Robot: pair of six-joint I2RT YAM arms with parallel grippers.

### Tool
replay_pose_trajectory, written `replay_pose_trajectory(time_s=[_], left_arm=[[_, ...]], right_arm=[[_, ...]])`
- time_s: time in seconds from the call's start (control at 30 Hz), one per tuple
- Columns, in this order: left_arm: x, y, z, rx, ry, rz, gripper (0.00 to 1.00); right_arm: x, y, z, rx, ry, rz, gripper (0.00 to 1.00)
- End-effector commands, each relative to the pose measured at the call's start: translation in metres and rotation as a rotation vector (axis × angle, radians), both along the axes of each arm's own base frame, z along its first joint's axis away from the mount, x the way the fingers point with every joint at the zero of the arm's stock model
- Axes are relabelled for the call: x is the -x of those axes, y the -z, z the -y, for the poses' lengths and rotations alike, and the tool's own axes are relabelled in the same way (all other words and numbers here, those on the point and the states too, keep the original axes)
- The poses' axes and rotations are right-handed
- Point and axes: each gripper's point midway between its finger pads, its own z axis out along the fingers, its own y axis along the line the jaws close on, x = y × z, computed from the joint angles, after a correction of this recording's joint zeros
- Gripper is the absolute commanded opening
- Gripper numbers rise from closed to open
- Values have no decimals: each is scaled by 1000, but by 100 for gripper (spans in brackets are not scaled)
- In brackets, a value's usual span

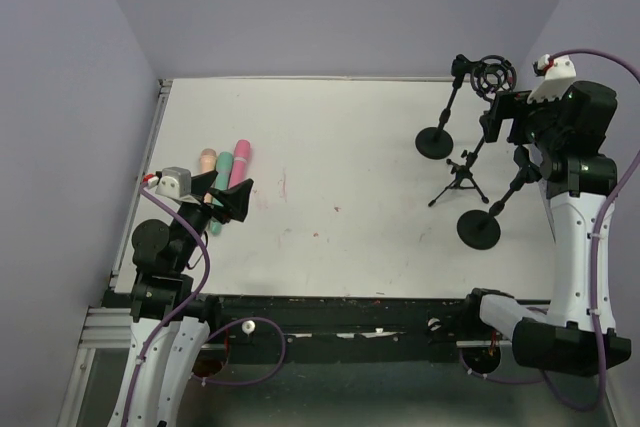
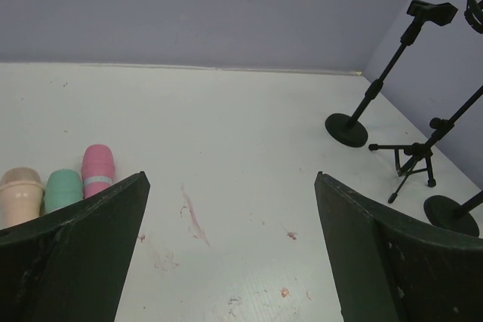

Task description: Attach the microphones to the stand

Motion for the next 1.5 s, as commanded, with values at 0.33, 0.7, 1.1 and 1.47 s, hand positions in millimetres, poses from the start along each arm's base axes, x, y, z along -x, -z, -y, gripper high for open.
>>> replay_pose_trajectory(time_s=[0.33,0.7,1.1,1.47], left_arm=[[4,-14,3,3,23,42,99],[3,-12,4,1,27,33,99],[3,-12,4,-3,27,31,99],[2,-10,7,-7,46,24,99]], right_arm=[[-22,37,11,0,23,-62,98],[-42,65,11,52,-49,-47,91],[-56,76,0,40,-144,-45,64],[-48,70,-6,45,-169,-28,22]])
